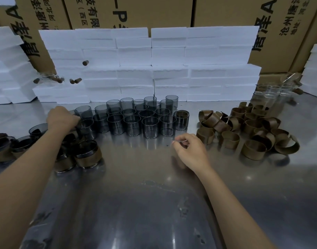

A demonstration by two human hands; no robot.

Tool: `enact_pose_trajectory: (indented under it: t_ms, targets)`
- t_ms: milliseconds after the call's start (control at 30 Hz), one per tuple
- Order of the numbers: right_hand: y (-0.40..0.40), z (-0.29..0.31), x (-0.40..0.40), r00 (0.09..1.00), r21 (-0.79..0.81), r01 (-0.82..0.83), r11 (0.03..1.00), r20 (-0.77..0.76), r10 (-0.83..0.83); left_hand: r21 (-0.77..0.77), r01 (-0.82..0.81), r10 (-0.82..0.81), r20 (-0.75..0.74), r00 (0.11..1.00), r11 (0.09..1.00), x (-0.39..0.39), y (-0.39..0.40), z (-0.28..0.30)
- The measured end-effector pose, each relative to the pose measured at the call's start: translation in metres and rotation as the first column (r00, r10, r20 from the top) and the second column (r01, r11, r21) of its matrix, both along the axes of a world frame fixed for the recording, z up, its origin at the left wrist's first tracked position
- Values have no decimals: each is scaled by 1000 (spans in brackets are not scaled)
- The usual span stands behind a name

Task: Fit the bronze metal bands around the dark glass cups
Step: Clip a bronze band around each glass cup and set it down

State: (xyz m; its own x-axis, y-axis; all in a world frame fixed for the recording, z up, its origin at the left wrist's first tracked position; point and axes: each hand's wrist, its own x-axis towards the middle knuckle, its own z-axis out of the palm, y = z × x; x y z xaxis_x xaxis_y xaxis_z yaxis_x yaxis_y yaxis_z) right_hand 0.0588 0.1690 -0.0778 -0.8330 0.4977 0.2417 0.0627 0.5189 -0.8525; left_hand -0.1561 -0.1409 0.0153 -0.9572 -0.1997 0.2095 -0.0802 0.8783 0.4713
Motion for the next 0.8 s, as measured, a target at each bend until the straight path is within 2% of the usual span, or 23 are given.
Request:
enact_pose_trajectory:
  t_ms: [200,300,367,433,500,567,633,700,800]
  targets:
    - [-1,-1,0,1000,14,8,1000,-5,-8,124,87,-52,-259,964,988,20,15,15]
    - [-1,1,-1,1000,0,9,1000,-3,-9,235,217,-133,-327,936,947,39,44,22]
    - [-2,4,1,1000,-63,21,998,-14,-22,291,338,-225,-360,906,895,62,74,22]
    - [-1,10,5,998,-177,36,984,-45,-45,368,469,-331,-379,864,803,90,107,19]
    - [0,19,9,993,-350,42,936,-90,-78,523,545,-426,-340,839,656,116,140,13]
    - [2,28,11,984,-518,40,855,-126,-122,736,495,-497,-248,832,462,139,167,6]
    - [8,36,14,985,-628,-7,779,-138,-103,878,391,-559,-184,808,276,157,187,0]
    - [16,39,20,984,-685,-145,713,-176,31,933,315,-630,-142,764,172,170,203,-4]
    - [25,38,28,941,-744,-337,576,-273,199,972,222,-699,-109,707,73,181,216,-14]
